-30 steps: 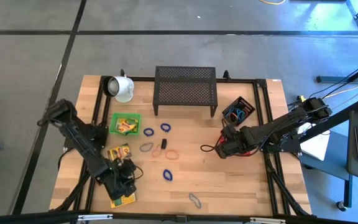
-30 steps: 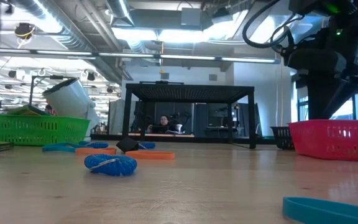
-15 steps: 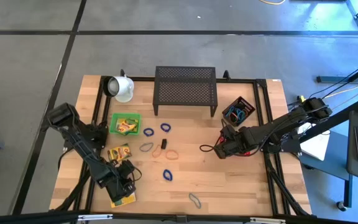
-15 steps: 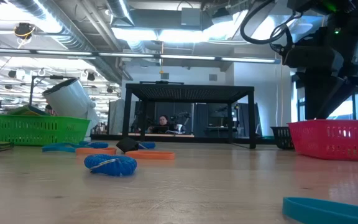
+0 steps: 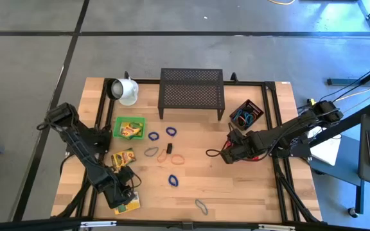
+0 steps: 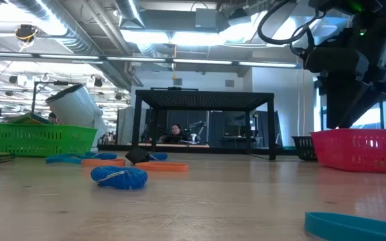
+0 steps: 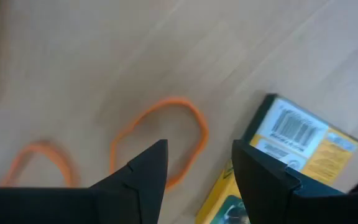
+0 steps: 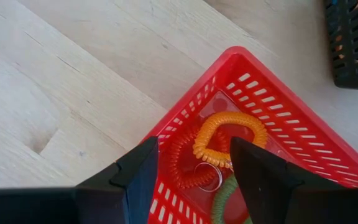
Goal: Pick & Place Office Desk Supplies
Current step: Put the orange rubber band into the black bin
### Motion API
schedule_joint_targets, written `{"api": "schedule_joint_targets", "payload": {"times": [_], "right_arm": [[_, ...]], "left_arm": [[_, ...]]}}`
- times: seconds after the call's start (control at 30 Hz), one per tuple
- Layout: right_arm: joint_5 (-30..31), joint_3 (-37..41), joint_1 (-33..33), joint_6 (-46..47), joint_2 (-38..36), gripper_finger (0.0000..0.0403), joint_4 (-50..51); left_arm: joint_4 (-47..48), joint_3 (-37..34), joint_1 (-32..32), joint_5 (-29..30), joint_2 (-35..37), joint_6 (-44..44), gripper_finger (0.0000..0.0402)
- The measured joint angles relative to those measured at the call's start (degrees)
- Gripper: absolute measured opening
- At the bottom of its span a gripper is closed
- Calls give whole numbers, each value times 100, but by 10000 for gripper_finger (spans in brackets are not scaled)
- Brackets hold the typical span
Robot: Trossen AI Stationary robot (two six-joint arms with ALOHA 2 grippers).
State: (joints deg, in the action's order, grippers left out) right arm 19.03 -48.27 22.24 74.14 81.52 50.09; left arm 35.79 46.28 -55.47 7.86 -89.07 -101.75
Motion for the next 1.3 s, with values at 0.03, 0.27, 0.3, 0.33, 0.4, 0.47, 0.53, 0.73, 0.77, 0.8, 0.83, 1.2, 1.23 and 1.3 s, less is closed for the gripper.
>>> {"api": "schedule_joint_targets", "payload": {"times": [0.03,0.27,0.3,0.33,0.4,0.47,0.53,0.73,0.77,0.8,0.83,1.2,1.23,1.3], "right_arm": [[0,0,0,-3,0,201,-2],[0,0,0,-3,0,201,-17],[0,0,0,-3,0,201,-21],[0,0,0,-5,0,201,-23],[0,-1,0,-5,0,201,-39],[0,0,0,-8,0,201,-50],[3,0,0,-17,0,201,-50],[94,0,-2,-20,0,201,-48],[94,0,-2,-19,0,201,-46],[94,0,-2,-21,0,201,-46],[94,0,0,-19,0,201,-46],[201,-461,0,-581,0,201,22],[281,-556,0,-657,0,201,12],[450,-743,0,-798,0,201,6]], "left_arm": [[0,0,-37,8,-38,-77,173],[-52,28,-85,88,-428,-210,173],[-49,34,-84,94,-465,-130,173],[-16,35,-78,105,-507,-53,173],[37,44,-84,171,-543,88,173],[107,50,-87,201,-557,177,169],[226,50,-87,205,-563,219,157],[420,50,-91,224,-574,441,75],[431,50,-91,229,-575,463,58],[430,49,-91,229,-576,504,42],[417,48,-91,238,-576,528,27],[561,587,-36,967,-637,1367,0],[557,623,-41,1090,-633,1402,1],[534,643,-52,1144,-633,1453,2]]}}
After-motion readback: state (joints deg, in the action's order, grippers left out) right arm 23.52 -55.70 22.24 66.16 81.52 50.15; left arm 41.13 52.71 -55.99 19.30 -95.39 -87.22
